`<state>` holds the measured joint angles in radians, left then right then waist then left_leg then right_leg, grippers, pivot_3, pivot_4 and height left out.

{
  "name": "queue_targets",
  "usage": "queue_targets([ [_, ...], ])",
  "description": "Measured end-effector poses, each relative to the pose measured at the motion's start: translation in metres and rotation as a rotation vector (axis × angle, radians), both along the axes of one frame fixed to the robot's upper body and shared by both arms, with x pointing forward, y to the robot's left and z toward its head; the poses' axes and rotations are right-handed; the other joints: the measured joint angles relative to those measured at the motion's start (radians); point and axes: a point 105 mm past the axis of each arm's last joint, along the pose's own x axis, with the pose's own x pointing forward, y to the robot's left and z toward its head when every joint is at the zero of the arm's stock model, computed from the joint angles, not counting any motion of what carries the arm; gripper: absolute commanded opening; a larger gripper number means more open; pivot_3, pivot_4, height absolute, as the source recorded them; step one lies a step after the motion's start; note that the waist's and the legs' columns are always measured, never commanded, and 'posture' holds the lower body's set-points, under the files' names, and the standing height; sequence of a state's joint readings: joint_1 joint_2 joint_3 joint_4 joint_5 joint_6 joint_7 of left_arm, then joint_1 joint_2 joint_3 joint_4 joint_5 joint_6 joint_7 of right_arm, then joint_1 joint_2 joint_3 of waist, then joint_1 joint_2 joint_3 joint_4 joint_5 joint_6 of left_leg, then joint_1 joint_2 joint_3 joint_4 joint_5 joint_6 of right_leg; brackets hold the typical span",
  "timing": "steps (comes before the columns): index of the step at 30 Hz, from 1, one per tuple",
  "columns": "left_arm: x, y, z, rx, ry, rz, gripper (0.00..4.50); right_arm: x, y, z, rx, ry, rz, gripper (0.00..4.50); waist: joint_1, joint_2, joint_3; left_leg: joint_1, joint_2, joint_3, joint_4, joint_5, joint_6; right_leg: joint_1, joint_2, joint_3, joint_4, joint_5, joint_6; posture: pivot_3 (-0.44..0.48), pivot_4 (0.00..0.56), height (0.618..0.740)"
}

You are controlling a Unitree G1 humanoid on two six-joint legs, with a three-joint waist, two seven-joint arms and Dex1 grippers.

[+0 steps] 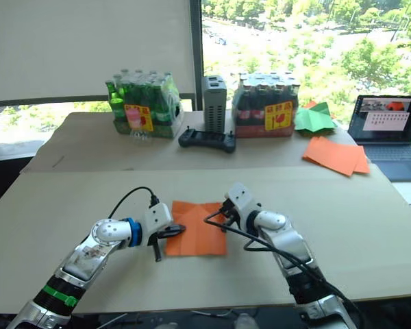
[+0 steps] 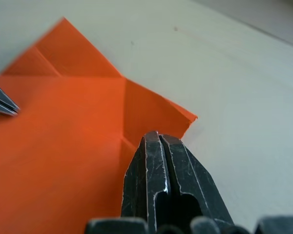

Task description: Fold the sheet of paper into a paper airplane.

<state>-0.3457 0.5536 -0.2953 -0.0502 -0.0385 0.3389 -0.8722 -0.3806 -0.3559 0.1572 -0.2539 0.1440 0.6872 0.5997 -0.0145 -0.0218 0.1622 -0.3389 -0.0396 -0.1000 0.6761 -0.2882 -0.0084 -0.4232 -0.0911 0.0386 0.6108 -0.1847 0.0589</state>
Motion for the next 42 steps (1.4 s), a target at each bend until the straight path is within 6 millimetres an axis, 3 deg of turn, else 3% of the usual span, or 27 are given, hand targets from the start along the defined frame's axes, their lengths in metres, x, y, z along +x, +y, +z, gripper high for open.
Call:
queue_targets([
  [2, 0.001, -0.002, -0.001, -0.003, 0.002, -0.01, 0.0, -0.032, 0.008, 0.02, 0.054, -0.043, 0.098, 0.02, 0.004, 0.0, 0.0, 0.0, 0.0, -0.001, 0.0, 0.0, 0.0, 0.001, 0.0, -0.001, 0.0, -0.001, 0.002, 0.0, 0.15, 0.723],
  [4, 0.002, -0.003, -0.001, -0.004, 0.005, -0.014, 0.0, -0.06, 0.014, 0.019, 0.062, -0.016, 0.178, 0.02, 0.005, 0.0, 0.0, 0.0, 0.0, -0.002, 0.0, 0.0, 0.0, 0.002, -0.001, -0.001, -0.001, -0.002, 0.003, 0.0, 0.15, 0.723],
  [7, 0.005, -0.003, -0.001, 0.004, 0.005, -0.031, 0.0, -0.096, 0.02, -0.003, 0.02, 0.095, 0.232, 0.02, 0.004, 0.0, 0.0, 0.0, -0.001, 0.0, 0.001, 0.0, 0.0, 0.002, -0.002, -0.001, -0.001, -0.002, 0.004, 0.0, 0.15, 0.723],
  [12, 0.011, -0.009, 0.0, 0.019, 0.004, -0.071, 0.0, -0.115, 0.025, -0.037, -0.07, 0.17, 0.121, 0.02, 0.005, 0.0, 0.0, 0.0, 0.0, -0.001, 0.001, 0.0, 0.0, 0.002, -0.001, -0.002, 0.0, -0.003, 0.004, 0.0, 0.15, 0.723],
  [16, 0.014, -0.014, 0.001, 0.023, 0.009, -0.098, 0.0, -0.11, 0.018, -0.054, -0.135, 0.155, -0.029, 0.02, 0.005, 0.0, 0.0, -0.001, -0.001, -0.001, 0.001, 0.0, 0.0, 0.002, -0.001, -0.001, 0.0, -0.003, 0.004, 0.0, 0.15, 0.723],
  [31, 0.022, -0.022, -0.001, 0.026, 0.006, -0.154, 0.0, -0.091, 0.001, -0.056, -0.078, 0.07, -0.331, 0.02, 0.01, -0.001, -0.001, 0.0, 0.0, -0.001, 0.001, 0.0, 0.0, 0.003, -0.001, -0.002, -0.001, -0.003, 0.004, 0.0, 0.15, 0.723],
  [35, 0.022, -0.021, 0.0, 0.027, 0.005, -0.154, 0.0, -0.083, -0.003, -0.054, 0.015, 0.072, -0.399, 0.02, 0.009, -0.001, -0.001, 0.0, 0.0, -0.001, 0.001, 0.0, 0.0, 0.002, -0.001, -0.002, 0.0, -0.003, 0.004, 0.0, 0.15, 0.723],
  [42, 0.021, -0.019, 0.0, 0.028, -0.002, -0.151, 0.0, -0.067, 0.012, -0.042, 0.156, 0.029, -0.373, 0.02, 0.004, -0.001, -0.001, 0.0, 0.0, -0.001, 0.0, 0.0, 0.0, 0.002, -0.001, -0.002, 0.0, -0.003, 0.004, 0.0, 0.15, 0.723],
])
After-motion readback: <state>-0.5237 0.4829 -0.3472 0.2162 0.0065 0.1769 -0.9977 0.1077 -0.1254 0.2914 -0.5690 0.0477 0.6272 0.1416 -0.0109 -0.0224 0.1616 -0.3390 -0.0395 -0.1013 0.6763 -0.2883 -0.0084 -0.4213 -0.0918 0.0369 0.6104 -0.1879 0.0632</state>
